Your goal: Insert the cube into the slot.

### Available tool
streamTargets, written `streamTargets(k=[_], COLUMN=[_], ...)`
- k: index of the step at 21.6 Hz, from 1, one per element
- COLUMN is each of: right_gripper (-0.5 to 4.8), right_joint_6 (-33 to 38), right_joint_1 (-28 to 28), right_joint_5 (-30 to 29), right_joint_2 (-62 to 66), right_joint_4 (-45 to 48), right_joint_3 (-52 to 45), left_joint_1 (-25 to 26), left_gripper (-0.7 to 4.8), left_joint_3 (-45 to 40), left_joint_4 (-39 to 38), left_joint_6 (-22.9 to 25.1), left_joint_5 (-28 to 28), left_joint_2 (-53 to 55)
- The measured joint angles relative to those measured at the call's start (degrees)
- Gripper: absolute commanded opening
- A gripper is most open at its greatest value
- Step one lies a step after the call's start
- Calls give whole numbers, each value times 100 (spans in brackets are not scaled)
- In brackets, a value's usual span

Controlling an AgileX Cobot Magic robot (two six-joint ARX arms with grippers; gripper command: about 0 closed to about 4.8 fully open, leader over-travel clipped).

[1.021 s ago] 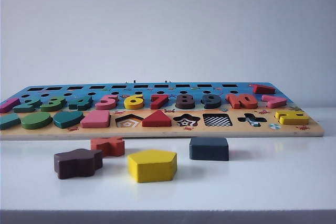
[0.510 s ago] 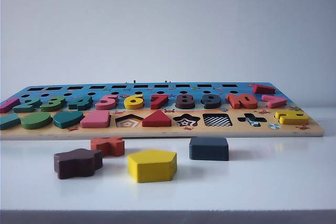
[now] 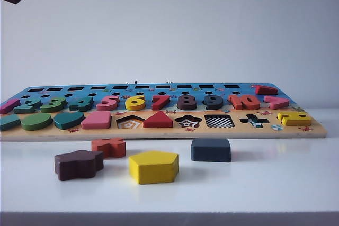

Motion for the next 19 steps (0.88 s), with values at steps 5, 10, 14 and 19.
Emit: streamTargets(k=[5, 10, 14, 19], right_gripper=[368, 367, 365, 364], right_joint_6=[-2457, -3576, -3668, -3683], right_joint_1=[396, 1659, 3056, 3862], right_joint_5=[-562, -223, 636, 1115], right_joint_2=[1773, 2944, 3866, 4876], right_joint_4=[-1937, -2826, -2852, -2570], right_joint_3=[1786, 2439, 2439, 2439], left_joint_1=[2, 0, 2, 2], left_gripper=[17, 17, 17, 17], left_joint_3=[0, 0, 0, 0], left_joint_4=[-177, -310, -273, 57], left_joint_6=[-28, -44, -44, -44], left_joint_5=[310, 444, 444, 444], left_joint_2=[48, 42, 42, 42])
